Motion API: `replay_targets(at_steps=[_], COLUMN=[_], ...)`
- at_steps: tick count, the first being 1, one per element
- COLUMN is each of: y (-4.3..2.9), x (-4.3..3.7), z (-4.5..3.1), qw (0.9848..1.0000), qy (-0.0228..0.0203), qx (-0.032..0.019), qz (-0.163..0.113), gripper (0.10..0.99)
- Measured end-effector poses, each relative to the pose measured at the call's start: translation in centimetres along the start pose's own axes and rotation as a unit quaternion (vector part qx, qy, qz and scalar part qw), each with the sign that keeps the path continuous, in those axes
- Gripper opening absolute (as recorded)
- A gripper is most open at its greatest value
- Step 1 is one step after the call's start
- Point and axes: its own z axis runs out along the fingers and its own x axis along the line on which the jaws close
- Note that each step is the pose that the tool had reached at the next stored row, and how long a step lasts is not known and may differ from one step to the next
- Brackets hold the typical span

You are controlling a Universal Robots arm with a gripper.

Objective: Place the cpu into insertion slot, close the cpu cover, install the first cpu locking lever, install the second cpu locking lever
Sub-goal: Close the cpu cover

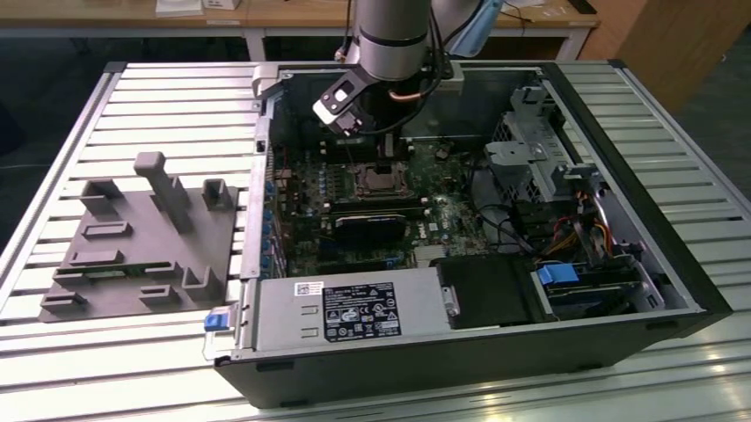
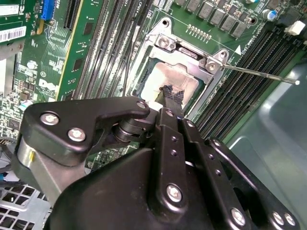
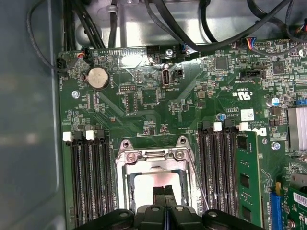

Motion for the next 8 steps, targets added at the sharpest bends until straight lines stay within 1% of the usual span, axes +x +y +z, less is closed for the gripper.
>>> replay_targets(at_steps=[4, 6, 8], y=[0.0, 0.0, 0.0], x=[0.0, 0.0, 0.0], z=[0.02, 0.03, 0.04], qw=[0.9995, 0.9987, 0.9977], qy=[0.0007, 0.0011, 0.0015], qx=[-0.0002, -0.0003, -0.0005], qz=[-0.032, -0.05, -0.068], gripper=[0.102, 0.102, 0.102])
